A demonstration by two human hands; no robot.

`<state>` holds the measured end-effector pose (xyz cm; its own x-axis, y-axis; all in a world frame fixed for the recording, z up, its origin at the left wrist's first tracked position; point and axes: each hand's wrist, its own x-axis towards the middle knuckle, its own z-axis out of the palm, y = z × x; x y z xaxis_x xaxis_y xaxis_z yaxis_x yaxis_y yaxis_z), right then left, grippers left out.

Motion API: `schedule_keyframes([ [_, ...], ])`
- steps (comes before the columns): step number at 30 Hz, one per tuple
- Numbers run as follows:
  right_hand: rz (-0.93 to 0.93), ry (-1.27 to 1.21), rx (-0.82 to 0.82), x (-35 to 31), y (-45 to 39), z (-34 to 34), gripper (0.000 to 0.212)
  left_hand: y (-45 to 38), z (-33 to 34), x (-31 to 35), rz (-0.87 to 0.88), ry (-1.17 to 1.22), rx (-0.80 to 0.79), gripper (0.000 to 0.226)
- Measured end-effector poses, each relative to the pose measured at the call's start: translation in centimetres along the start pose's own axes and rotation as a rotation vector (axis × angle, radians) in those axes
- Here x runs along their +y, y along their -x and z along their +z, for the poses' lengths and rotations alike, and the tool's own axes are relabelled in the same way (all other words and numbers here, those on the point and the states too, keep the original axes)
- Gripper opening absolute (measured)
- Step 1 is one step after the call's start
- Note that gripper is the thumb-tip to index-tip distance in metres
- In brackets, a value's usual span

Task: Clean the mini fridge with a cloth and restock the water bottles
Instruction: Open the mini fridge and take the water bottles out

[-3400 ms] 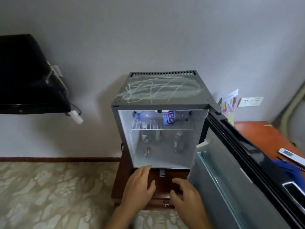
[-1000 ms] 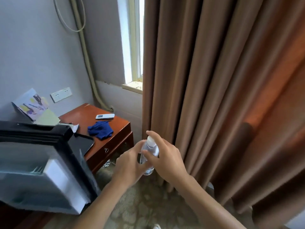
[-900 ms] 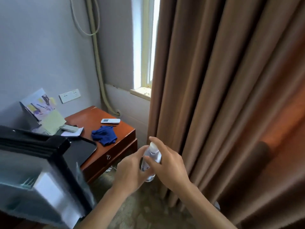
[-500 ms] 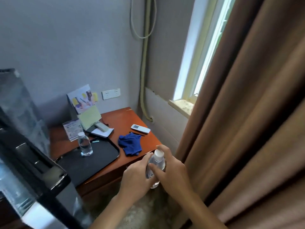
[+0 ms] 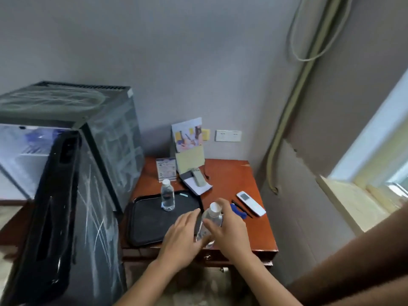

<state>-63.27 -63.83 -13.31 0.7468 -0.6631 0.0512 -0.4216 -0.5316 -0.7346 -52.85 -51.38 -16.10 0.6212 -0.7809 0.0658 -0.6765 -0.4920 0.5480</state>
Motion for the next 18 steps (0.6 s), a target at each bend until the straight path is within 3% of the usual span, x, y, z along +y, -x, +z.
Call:
schedule_keyframes([
  [5, -0.062, 0.028, -0.076, 1.8, -8.3, -0.1, 0.051, -3.3, 0.1, -1.8, -0.128, -0.250, 0.069, 0.080],
  [8, -0.096, 0.051, -0.150, 1.9, -12.1, 1.6, 0.046, -4.2, 0.3, -3.0, -0.247, -0.268, 0.079, 0.077],
  [18, -0.033, 0.108, -0.322, 1.8, -21.6, 10.1, 0.032, -8.1, -0.4, -7.7, -0.340, -0.331, 0.026, 0.067],
])
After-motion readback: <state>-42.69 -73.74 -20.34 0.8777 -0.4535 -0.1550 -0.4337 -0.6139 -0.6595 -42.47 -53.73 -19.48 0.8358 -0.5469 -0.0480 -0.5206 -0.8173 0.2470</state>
